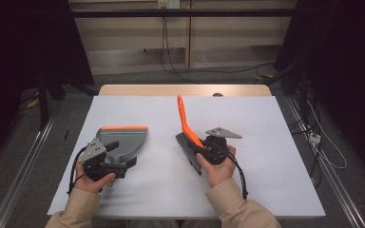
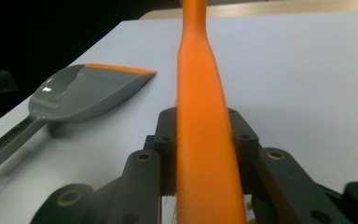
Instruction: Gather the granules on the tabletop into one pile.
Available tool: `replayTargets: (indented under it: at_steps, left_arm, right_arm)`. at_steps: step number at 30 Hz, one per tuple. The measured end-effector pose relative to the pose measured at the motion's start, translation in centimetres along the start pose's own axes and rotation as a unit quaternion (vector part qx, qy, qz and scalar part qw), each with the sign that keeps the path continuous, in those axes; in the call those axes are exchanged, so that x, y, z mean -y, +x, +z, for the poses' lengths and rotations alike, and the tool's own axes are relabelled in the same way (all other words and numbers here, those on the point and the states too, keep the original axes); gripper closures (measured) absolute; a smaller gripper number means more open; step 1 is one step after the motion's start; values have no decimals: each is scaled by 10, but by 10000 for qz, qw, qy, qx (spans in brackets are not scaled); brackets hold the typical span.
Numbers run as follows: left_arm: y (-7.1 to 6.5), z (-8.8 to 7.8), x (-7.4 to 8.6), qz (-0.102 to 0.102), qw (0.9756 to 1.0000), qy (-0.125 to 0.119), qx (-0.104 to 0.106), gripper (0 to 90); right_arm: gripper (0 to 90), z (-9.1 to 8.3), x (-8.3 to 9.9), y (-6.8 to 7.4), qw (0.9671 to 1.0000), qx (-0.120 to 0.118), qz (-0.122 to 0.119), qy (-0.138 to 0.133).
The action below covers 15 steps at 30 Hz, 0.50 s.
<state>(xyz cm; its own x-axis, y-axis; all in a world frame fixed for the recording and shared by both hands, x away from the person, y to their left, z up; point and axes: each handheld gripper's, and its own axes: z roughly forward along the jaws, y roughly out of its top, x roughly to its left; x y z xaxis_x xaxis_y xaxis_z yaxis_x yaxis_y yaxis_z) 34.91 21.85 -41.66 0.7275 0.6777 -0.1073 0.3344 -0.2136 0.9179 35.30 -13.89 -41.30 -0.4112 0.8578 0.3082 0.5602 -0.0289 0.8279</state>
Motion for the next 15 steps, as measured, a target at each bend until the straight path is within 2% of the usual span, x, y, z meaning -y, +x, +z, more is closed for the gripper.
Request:
replayTargets:
  at_steps: [5, 6, 8, 9, 15]
  left_arm:
    - [0, 0, 0, 5, 10000, -4, -7, 65]
    - [0, -1, 0, 1, 10000, 5, -14, 65]
    - [1, 0, 0, -8, 10000, -4, -8, 65]
    - [1, 0, 0, -15, 10000, -3, -6, 66]
    - [0, 2, 0, -10, 10000, 27, -14, 66]
  right_arm:
    - [712, -8, -12, -17, 9997, 101, -222, -83]
    - [711, -10, -13, -22, 9993, 206, -294, -61]
    - [711, -11, -14, -31, 9989, 218, -418, -6]
    - [711, -11, -14, -35, 9984, 318, -467, 12]
    - [711, -7, -15, -61, 9948, 500, -880, 98]
